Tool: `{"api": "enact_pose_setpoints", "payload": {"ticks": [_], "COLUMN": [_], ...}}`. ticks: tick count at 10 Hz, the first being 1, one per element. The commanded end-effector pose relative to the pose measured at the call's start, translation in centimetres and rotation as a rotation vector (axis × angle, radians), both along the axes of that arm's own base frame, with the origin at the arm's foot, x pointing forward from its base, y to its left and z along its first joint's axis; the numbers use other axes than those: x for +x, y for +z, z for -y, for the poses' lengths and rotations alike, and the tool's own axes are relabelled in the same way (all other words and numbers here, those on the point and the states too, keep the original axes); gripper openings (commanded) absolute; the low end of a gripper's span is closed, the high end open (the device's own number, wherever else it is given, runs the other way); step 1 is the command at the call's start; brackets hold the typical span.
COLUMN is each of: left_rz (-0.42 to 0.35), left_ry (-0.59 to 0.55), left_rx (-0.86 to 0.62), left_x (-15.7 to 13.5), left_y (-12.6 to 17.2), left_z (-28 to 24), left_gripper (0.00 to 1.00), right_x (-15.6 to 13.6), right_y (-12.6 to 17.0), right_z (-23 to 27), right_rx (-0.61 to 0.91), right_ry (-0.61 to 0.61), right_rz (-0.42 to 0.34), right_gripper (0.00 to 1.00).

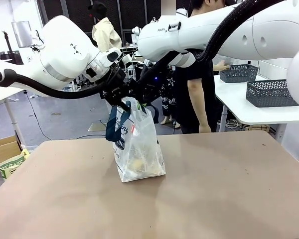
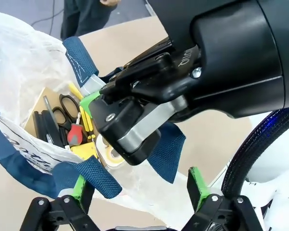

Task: Transfer purchased items from the store into the shopping bag.
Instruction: Move the Reusable shopping bag to the right side of the table.

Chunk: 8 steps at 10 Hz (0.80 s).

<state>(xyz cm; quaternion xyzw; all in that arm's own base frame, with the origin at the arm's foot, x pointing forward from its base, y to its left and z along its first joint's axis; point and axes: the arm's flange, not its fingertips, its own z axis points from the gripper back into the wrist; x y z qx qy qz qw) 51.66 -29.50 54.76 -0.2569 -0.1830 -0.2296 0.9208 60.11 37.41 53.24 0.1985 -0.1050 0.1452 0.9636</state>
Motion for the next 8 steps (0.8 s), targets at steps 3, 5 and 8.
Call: {"api": "enact_pose_setpoints", "payload": {"ticks": [3,5,8], "left_rz": [-0.009,-0.012,-0.012], "left_ry": [0.067,0.117,0.188], "left_rx": [-0.021,-0.011,-0.032], "left_x": [-0.4,-0.4,-0.3], "left_y": [-1.3,-1.9,-2.1], "left_z": [1.3,2.1,3.2], "left_gripper": [1.0,1.0,1.0], "right_x": [0.2,0.2,0.2], "right_y": [-0.3,-0.4,-0.6], "right_z": [-0.4,-0.5,-0.5], "right_rx": [0.041,0.041,0.041], "right_ry": [-0.013,-0.009,0.004], "right_rz": [-0.019,-0.021,-0.026], "right_gripper": [0.0,0.0,0.0]}}
